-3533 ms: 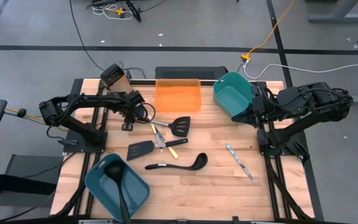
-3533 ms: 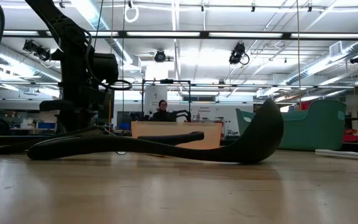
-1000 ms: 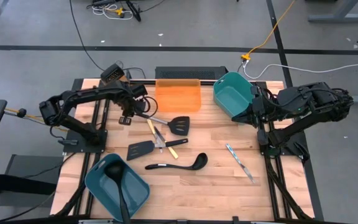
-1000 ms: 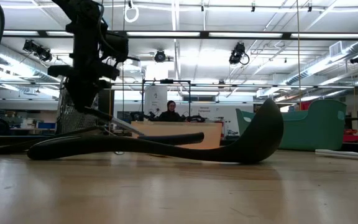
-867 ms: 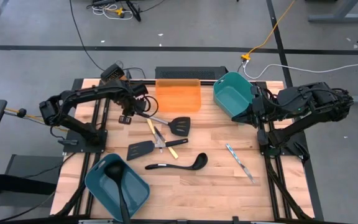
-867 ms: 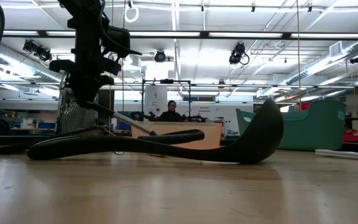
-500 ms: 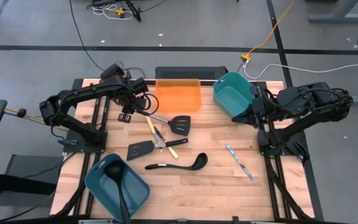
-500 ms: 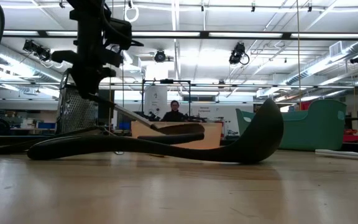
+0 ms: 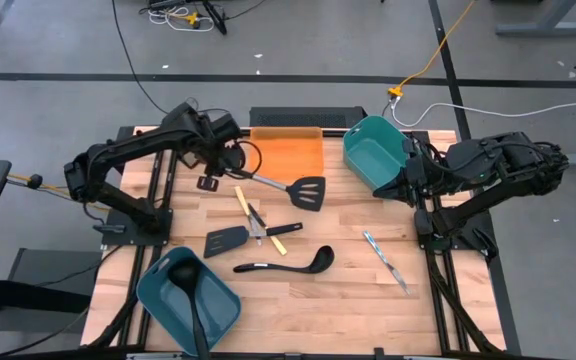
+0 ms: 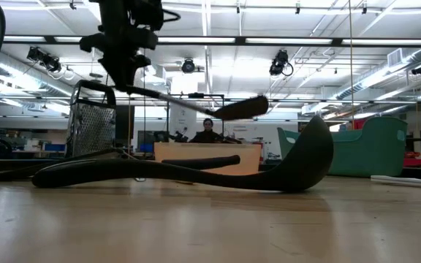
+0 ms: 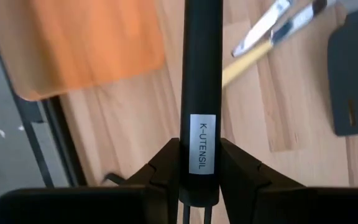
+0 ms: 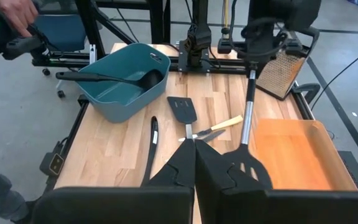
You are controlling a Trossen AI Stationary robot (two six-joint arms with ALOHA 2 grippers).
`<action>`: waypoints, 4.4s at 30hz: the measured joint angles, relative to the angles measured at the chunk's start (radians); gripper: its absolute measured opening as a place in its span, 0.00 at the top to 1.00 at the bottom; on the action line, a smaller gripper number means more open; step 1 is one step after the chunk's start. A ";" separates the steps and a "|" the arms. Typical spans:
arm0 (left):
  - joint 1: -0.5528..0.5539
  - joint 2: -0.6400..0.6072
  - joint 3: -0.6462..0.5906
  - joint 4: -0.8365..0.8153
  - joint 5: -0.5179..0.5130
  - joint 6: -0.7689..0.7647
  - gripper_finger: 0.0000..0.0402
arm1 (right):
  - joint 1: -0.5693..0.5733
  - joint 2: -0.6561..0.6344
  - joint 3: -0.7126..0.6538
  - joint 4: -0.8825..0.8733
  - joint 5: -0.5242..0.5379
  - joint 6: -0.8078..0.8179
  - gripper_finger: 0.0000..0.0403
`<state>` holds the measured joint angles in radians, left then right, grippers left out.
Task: Pick & Place Kitchen Items
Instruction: Put the top black spatula into the green bin
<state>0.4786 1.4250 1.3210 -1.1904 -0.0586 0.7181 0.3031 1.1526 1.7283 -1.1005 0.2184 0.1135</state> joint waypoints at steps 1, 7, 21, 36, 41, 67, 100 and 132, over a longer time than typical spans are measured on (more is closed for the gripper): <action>0.000 0.000 0.012 0.000 0.000 0.000 0.78 | 0.000 0.000 0.000 0.000 0.000 0.000 0.99; -0.002 0.000 0.078 0.000 -0.001 -0.003 0.78 | 0.000 0.000 0.000 0.001 0.002 0.000 0.99; -0.039 0.000 0.099 0.028 -0.016 -0.057 0.78 | 0.000 0.000 0.000 0.001 0.002 0.000 0.99; -0.039 0.000 0.099 0.180 -0.004 -0.191 0.78 | 0.000 0.000 0.000 0.007 0.027 -0.026 0.99; -0.039 0.000 0.099 0.238 -0.004 -0.235 0.78 | -0.007 0.001 0.000 0.007 0.069 -0.005 0.99; -0.039 0.000 0.099 0.273 0.031 -0.504 0.78 | -0.217 0.158 0.000 0.013 0.191 -0.150 0.99; -0.039 0.000 0.099 0.263 0.033 -0.517 0.78 | -0.314 0.360 0.000 0.182 0.342 -0.481 0.96; -0.039 0.000 0.099 0.263 0.037 -0.544 0.78 | -0.373 0.369 -0.219 0.469 0.217 -0.698 0.56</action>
<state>0.4399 1.4250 1.4204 -0.9277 -0.0216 0.1746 -0.0703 1.5213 1.5097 -0.6312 0.4358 -0.5850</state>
